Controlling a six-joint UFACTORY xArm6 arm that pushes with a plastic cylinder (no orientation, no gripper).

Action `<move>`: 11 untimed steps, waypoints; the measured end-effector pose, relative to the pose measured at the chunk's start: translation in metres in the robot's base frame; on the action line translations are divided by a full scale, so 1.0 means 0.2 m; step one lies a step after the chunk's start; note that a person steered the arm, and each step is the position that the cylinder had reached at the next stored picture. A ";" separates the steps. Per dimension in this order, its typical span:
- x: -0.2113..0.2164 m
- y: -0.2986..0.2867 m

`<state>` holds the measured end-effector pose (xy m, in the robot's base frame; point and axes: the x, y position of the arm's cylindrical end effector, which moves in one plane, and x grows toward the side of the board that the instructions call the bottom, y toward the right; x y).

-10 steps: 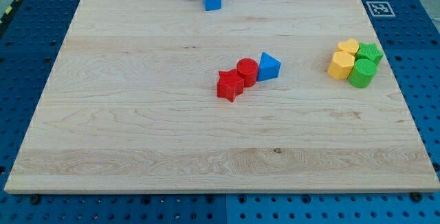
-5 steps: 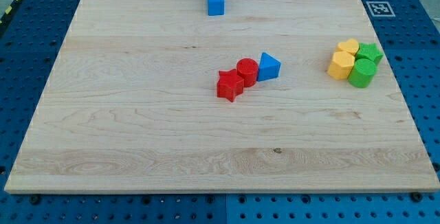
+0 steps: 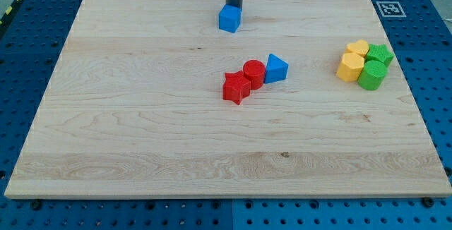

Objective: Move the blue cube closer to the red star

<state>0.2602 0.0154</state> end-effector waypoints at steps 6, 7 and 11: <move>0.17 -0.12; 0.17 -0.13; 0.24 -0.18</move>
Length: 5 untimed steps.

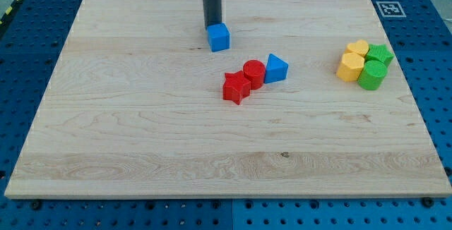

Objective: Move the blue cube closer to the red star

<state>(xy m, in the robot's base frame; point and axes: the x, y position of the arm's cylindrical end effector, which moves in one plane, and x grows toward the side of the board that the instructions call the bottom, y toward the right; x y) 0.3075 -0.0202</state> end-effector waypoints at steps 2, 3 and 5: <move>0.11 0.01; 0.19 -0.04; 0.37 -0.10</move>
<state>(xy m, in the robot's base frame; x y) 0.3810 -0.0408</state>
